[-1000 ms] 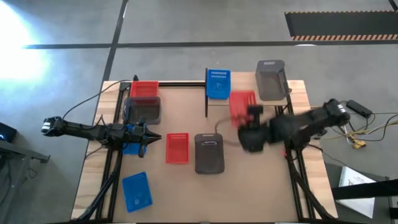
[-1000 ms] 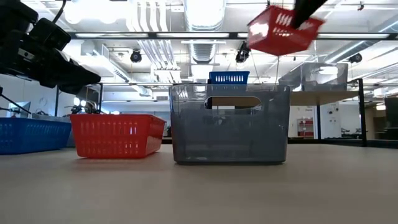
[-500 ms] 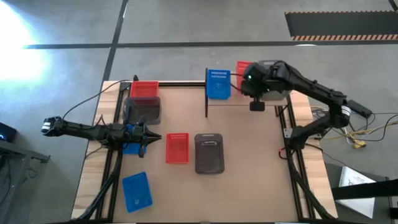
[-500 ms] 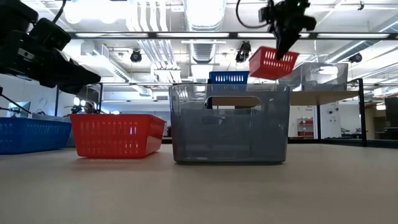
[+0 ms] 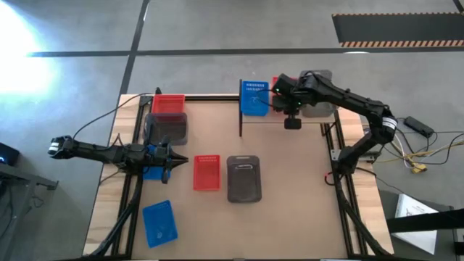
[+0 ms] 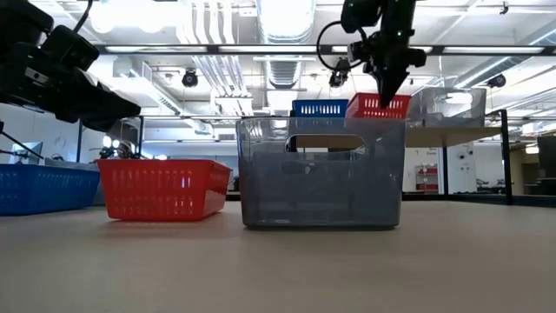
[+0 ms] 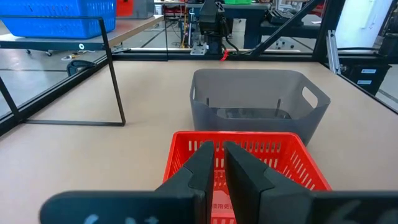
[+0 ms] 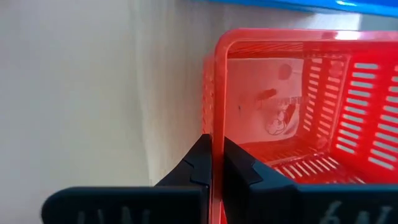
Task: Stack baskets on shelf by color
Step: Put the bottom red bin on the shelf, then stack the right black bin on the other black bin on the shelf
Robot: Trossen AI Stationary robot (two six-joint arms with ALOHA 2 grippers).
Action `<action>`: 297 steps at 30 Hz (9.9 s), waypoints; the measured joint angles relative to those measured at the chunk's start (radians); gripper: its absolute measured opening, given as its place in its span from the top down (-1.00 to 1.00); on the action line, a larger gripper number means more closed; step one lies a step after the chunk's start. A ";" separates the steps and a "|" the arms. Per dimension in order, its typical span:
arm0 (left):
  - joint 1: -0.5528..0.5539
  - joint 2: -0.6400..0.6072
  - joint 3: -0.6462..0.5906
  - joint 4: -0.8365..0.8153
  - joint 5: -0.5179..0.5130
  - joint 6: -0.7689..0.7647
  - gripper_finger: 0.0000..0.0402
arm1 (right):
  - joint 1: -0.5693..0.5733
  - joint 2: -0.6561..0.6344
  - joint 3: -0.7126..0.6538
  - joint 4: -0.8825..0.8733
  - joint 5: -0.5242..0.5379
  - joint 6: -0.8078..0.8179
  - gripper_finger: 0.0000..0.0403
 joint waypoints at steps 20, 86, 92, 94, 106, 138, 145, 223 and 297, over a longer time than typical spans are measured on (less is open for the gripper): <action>0.000 -0.002 0.000 0.000 0.000 0.000 0.89 | 0.019 -0.049 0.027 -0.069 0.048 0.170 0.35; 0.000 -0.002 0.000 0.000 0.000 0.000 0.89 | 0.924 0.626 0.369 -0.144 -0.275 0.801 0.90; 0.000 0.000 0.000 0.000 0.000 0.000 0.89 | 1.020 0.484 0.202 -0.310 -0.176 0.977 0.80; 0.000 0.002 0.000 0.000 0.000 0.000 0.89 | 1.040 0.413 0.139 -0.300 -0.177 1.083 0.68; 0.000 0.005 0.000 0.000 0.000 0.000 0.89 | 0.976 0.026 -0.162 -0.129 0.111 1.669 -0.04; 0.000 0.005 0.000 0.000 0.000 0.000 0.89 | 0.651 0.249 -0.276 0.568 -0.177 1.059 0.17; 0.000 0.005 0.000 0.000 0.000 0.000 0.89 | 0.775 0.349 -0.134 0.536 -0.279 0.790 0.07; 0.000 0.010 0.000 0.000 0.000 0.000 0.89 | 0.730 0.307 -0.171 0.726 -0.093 1.453 0.02; 0.000 0.010 0.000 0.000 0.000 0.000 0.89 | 0.913 0.227 -0.092 0.374 0.233 1.355 0.67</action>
